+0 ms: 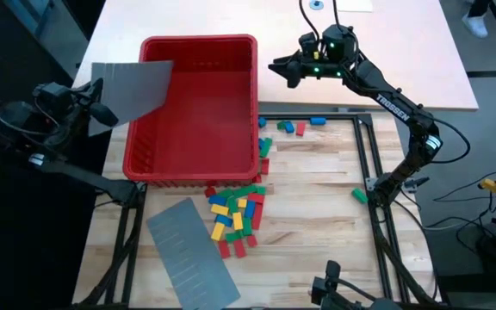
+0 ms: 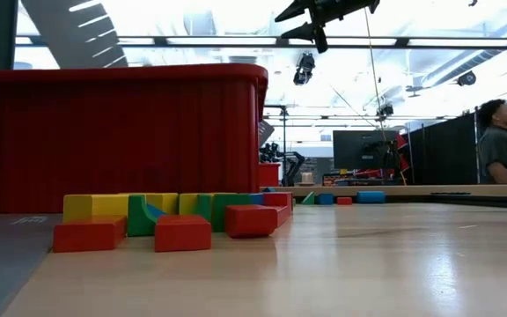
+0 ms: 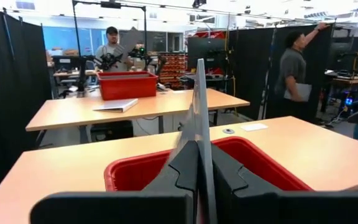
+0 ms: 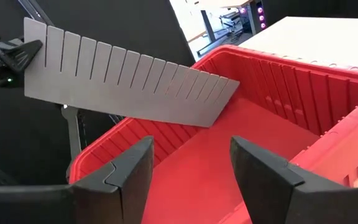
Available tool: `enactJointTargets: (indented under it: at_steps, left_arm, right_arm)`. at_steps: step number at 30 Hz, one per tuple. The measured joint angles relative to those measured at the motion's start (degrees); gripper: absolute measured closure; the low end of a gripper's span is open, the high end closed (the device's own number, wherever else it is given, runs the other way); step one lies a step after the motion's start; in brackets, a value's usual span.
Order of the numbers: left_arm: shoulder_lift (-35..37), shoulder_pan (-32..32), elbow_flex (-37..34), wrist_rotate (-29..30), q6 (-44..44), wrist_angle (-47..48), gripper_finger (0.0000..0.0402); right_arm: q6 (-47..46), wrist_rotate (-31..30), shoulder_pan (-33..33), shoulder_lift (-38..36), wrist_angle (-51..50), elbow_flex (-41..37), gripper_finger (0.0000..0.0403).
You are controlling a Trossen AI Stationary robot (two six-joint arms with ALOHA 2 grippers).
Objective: Sort blocks
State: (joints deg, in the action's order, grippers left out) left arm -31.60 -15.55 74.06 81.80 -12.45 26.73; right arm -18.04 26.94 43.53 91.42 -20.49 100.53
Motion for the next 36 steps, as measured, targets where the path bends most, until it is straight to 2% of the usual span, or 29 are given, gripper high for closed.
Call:
enactJointTargets:
  at_steps: [9, 17, 22, 28, 31, 36]
  left_arm:
    - [-3.9, 0.0, 0.0, -0.2, 3.0, 0.8, 0.0401]
    - [-7.3, 0.0, 0.0, -2.7, 13.0, 7.0, 0.0402]
    - [-7.1, 0.0, 0.1, -2.4, 12.8, 7.1, 0.0402]
    - [-5.9, 0.0, 0.3, 0.7, 6.2, 2.1, 0.0401]
    - [-5.7, 0.0, 0.3, 2.6, -1.2, -3.9, 0.0401]
    - [-5.6, 0.1, 0.3, 2.1, -15.8, -17.1, 0.0401]
  right_arm:
    - [-0.9, -0.1, 0.0, 1.1, 0.0, 0.0, 0.0208]
    - [-2.0, 0.0, 0.0, 2.8, 0.0, 0.0, 0.0208]
    - [-2.0, 0.0, 0.0, 3.1, 0.0, 0.0, 0.0208]
    - [-1.8, 0.0, 0.0, 3.5, 0.0, 0.0, 0.0208]
    - [-1.7, 0.0, 0.0, 3.7, 0.0, 0.0, 0.0208]
    - [-1.5, 0.0, 0.0, 3.7, 0.0, 0.0, 0.0208]
